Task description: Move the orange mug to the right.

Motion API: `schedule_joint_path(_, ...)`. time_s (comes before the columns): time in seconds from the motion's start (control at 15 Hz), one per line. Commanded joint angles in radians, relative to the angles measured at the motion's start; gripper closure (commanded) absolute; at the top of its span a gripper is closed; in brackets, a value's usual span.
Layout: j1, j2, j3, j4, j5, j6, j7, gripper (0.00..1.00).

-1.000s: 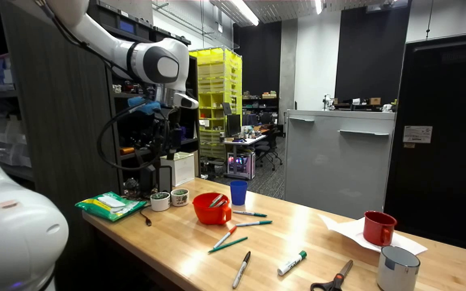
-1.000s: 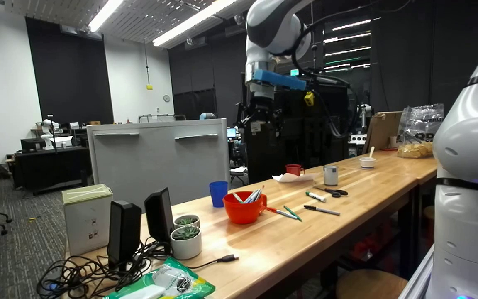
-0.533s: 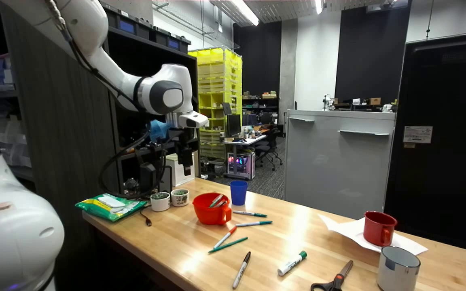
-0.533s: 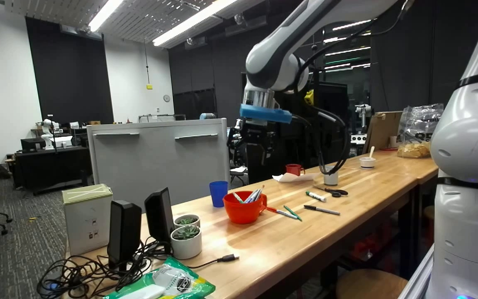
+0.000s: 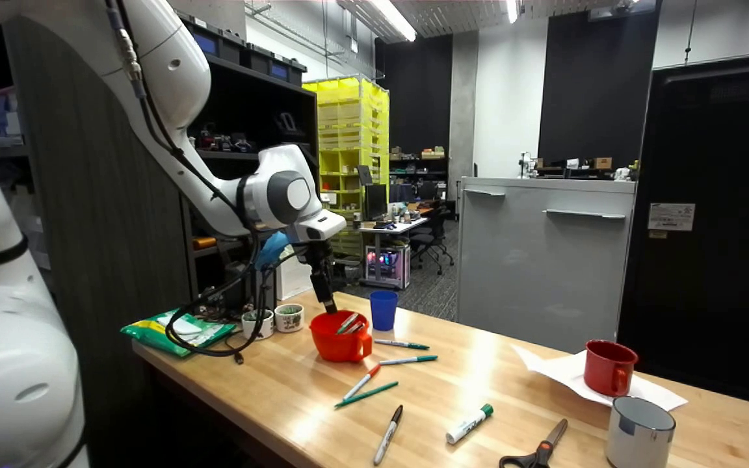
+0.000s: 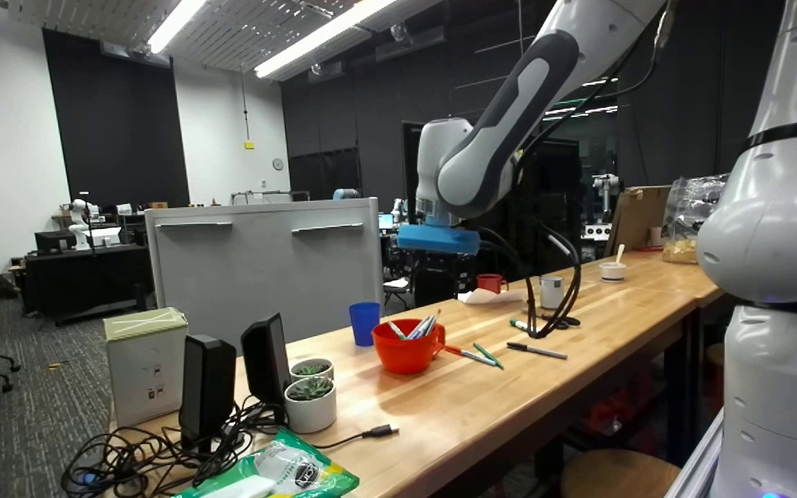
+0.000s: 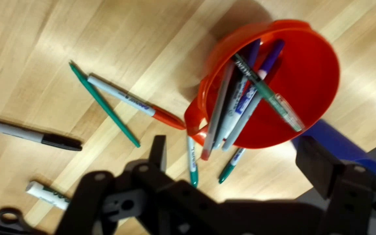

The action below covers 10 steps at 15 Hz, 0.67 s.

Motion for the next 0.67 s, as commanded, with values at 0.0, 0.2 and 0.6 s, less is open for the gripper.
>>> schedule_joint_path(0.0,-0.15,0.004,0.108,-0.004,-0.188,-0.024,0.274,0.0)
schedule_joint_path(0.2,-0.2,0.03,0.183,0.03,-0.295,-0.146,0.501,0.0)
schedule_joint_path(0.6,0.121,0.14,-0.01,0.121,-0.11,-0.291,0.515,0.0)
